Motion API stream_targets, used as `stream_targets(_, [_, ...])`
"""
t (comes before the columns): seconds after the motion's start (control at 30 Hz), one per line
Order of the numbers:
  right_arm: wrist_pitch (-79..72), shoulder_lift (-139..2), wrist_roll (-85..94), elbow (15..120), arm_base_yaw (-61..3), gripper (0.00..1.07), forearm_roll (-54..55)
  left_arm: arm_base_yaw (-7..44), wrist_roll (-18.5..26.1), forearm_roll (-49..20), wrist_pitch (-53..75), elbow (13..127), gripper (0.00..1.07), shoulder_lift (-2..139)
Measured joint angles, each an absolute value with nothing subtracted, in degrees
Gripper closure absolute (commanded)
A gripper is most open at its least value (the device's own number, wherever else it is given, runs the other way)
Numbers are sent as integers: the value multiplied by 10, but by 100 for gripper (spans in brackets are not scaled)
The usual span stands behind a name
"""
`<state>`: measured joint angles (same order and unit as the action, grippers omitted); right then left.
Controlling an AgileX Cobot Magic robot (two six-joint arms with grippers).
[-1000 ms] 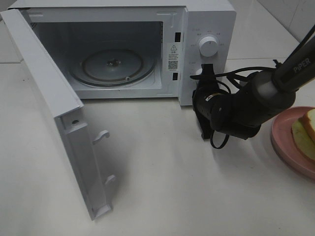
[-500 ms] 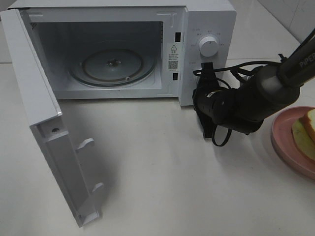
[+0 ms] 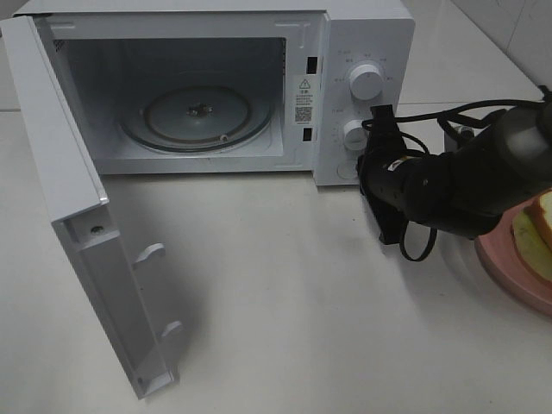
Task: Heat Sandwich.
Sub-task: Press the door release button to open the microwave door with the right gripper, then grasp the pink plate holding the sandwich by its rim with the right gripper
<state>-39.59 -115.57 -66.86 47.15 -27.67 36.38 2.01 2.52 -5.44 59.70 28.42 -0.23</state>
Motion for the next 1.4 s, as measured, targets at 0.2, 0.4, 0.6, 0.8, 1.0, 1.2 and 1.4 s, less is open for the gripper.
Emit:
stream_targets(0.2, [-325, -1101, -634, 446, -276, 107, 333, 20, 25, -54, 597, 284, 15, -2])
stream_targets(0.4, [-219, -1052, -587, 441, -276, 107, 277, 20, 25, -54, 597, 284, 15, -2])
stream_targets(0.6, [-130, -1018, -535, 441, -276, 106, 209, 20, 25, -54, 597, 284, 15, -2])
stream_targets(0.8, [-21, -979, -439, 441, -276, 104, 144, 20, 25, -54, 597, 284, 15, -2])
stream_targets(1.0, [70, -945, -333, 441, -276, 103, 86, 20, 25, -54, 597, 284, 15, -2])
stream_targets(1.2, [162, -912, -214, 441, -276, 101, 45, 20, 25, -54, 597, 284, 15, -2])
stream_targets(1.4, [230, -884, -110, 441, -276, 96, 28, 20, 25, -54, 597, 284, 15, -2])
